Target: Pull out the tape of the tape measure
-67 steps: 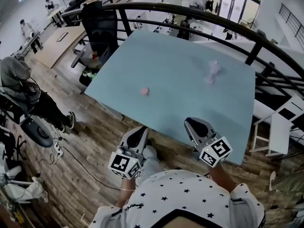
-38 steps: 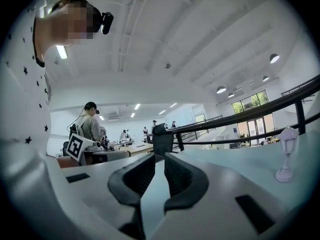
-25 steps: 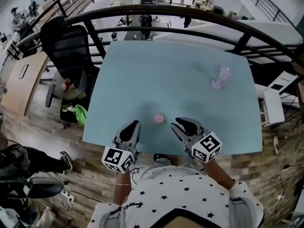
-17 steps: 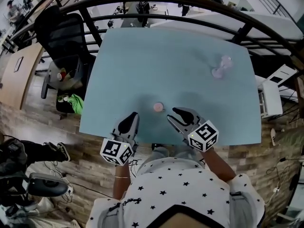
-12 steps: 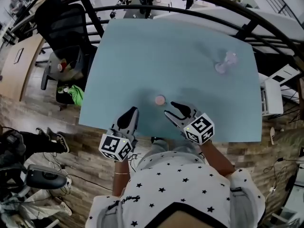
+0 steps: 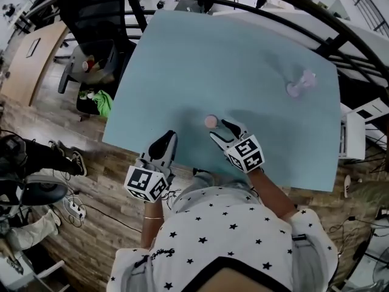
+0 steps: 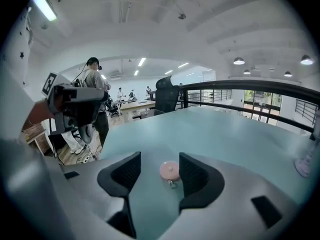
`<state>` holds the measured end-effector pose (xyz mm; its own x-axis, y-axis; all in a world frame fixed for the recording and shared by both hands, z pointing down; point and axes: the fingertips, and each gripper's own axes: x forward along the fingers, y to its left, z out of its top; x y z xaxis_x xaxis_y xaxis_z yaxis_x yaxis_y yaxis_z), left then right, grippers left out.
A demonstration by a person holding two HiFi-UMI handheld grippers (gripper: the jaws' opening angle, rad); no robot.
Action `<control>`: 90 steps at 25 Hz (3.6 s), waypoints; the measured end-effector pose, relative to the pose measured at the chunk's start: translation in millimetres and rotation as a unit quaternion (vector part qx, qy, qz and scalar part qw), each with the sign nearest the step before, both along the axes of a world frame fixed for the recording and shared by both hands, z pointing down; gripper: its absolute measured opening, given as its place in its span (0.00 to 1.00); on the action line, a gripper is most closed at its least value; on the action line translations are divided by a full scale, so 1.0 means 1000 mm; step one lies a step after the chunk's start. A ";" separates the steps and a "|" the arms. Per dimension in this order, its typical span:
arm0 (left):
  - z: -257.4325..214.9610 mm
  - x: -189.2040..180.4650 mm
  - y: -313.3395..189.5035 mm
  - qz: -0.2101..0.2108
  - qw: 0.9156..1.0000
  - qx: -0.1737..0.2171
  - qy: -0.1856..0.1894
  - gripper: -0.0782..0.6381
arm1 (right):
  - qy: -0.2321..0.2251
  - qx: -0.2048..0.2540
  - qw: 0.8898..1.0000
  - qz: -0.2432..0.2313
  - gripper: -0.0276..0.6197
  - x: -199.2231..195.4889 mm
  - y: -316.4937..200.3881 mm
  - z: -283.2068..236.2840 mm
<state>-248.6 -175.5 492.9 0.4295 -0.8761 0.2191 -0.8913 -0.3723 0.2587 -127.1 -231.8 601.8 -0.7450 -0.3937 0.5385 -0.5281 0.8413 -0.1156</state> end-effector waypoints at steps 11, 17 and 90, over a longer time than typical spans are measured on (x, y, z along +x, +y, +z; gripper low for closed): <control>-0.002 -0.006 0.009 -0.046 0.999 -0.016 -0.015 0.16 | 0.071 -0.027 0.996 -0.035 0.44 -0.008 -0.016 0.054; 0.000 -0.016 0.011 -0.071 0.997 -0.020 -0.024 0.16 | 0.091 -0.037 0.994 -0.054 0.46 -0.014 -0.023 0.071; -0.031 0.062 -0.015 0.137 0.964 -0.057 0.219 0.39 | -0.044 0.243 0.953 -0.175 0.36 -0.050 0.055 -0.142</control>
